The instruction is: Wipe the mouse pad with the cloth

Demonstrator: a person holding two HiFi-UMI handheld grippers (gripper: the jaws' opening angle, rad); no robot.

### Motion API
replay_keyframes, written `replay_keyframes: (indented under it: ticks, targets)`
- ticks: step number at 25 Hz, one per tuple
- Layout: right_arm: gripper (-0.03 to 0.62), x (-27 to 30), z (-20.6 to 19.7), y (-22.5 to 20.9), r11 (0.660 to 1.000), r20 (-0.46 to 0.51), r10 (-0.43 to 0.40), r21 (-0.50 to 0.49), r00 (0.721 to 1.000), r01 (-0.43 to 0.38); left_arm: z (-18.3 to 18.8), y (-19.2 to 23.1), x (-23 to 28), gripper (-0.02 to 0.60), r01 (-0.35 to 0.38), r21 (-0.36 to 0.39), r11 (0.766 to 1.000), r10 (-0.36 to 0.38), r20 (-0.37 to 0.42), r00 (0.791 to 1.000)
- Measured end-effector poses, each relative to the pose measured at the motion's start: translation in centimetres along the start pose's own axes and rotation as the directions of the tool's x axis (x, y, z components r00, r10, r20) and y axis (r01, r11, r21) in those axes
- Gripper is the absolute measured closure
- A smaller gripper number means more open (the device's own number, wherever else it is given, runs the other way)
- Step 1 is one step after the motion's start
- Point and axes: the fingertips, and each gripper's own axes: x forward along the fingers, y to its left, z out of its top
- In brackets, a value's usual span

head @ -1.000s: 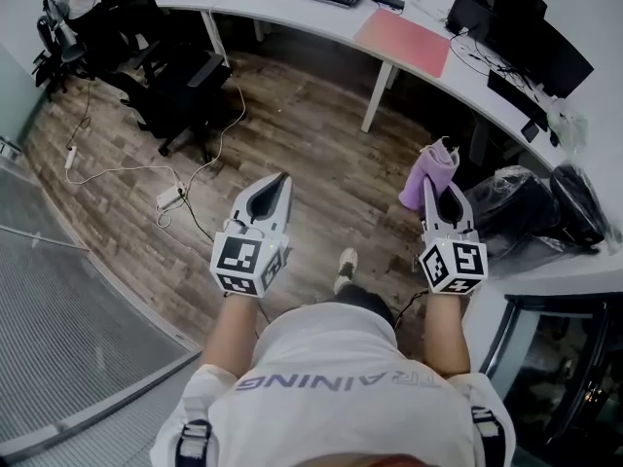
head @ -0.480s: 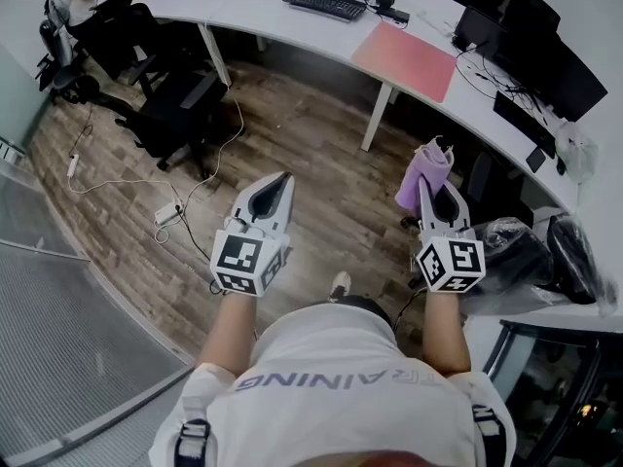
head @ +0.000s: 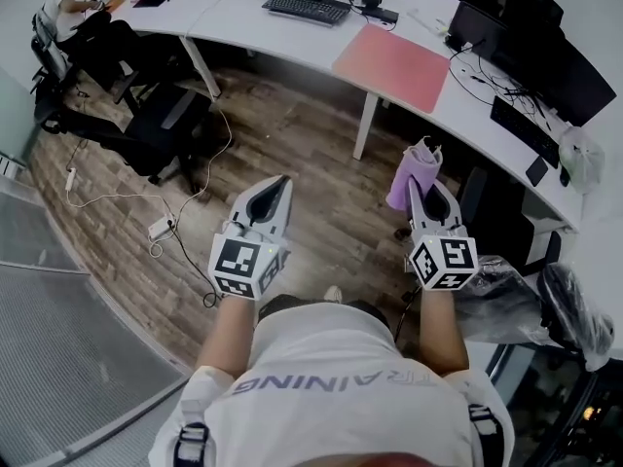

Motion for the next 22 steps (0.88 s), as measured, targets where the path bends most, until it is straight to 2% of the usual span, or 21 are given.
replay_keyframes:
  ticks: [7,12,22]
  targets:
    - [0.5,2.8,-1.4,-3.8,0.999,-0.022,-0.022,0.03,1.0,0.023,-0.1,0.7,5.4,0.549,0.023,0.006,1.0,-0.023,-0.022,1.0]
    - [0.5,5.3,-1.7,-5.6,0.998,-0.039,-0.059,0.026,0.998,0.06,0.0,2.0,9.1,0.549,0.066,0.001,0.998,-0.066,-0.019,0.998]
    - [0.499,14.8,0.1,-5.6,0.99,-0.043,-0.14,0.011,0.989,0.14,2.0,10.3,16.8,0.549,0.147,-0.004,0.989,-0.147,0.0,0.989]
